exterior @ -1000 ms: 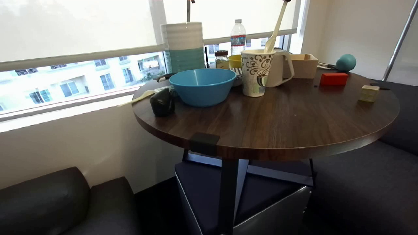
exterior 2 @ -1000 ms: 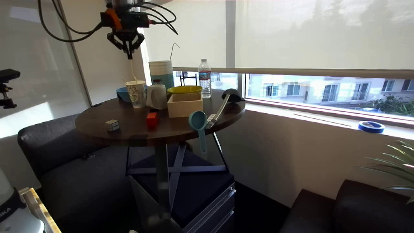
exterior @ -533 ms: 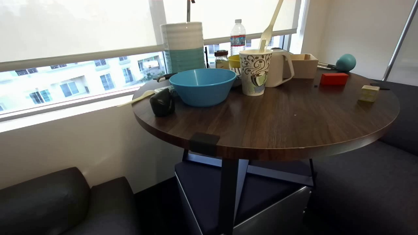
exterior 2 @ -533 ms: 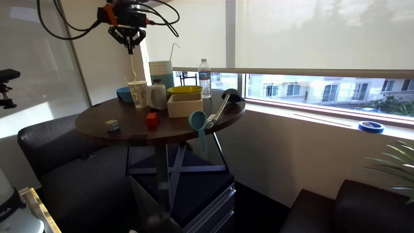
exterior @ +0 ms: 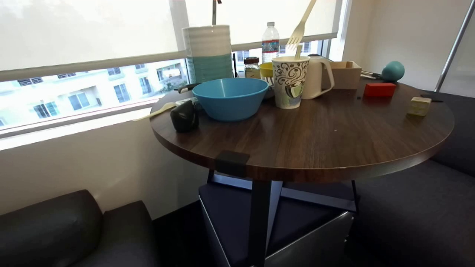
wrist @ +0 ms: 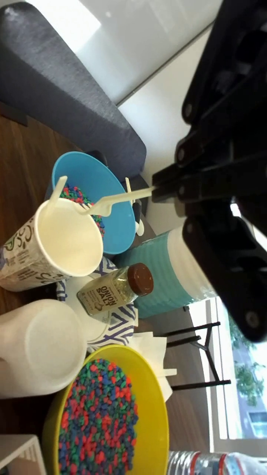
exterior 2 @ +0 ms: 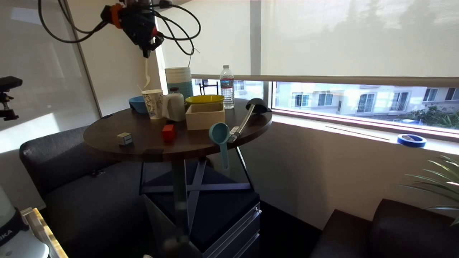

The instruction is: Lay the fork and spoon over the cup

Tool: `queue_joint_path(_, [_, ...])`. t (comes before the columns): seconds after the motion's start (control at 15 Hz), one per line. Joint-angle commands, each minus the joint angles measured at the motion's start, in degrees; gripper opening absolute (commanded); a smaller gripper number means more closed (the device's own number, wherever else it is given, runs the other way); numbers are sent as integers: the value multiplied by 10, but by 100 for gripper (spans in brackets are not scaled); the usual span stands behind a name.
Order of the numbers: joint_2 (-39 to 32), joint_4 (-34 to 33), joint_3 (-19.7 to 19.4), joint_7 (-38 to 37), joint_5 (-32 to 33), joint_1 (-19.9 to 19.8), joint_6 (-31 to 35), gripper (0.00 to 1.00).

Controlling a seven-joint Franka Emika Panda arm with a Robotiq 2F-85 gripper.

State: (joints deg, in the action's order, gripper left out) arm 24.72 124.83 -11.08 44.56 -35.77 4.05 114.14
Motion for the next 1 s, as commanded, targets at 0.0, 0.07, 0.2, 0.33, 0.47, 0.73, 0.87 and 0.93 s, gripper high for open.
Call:
queue_joint_path(0.0, [13,43,-6,-47,-54,-16,17,1])
queue_joint_path(0.07, [15,56,-10,-51,-75,-19,19,1])
queue_joint_path(0.2, [19,77,-13,-60,-119,-25,25,1])
queue_joint_path(0.33, [22,100,-11,-66,-167,-31,38,1])
queue_joint_path(0.47, [0,73,-7,-43,-134,-40,15,4])
queue_joint_path(0.73, [-1,72,-6,-43,-134,-41,16,4])
queue_joint_path(0.87, [-2,75,-11,-47,-149,-41,14,1])
queue_joint_path(0.93, [-1,83,-18,-49,-169,-40,11,1])
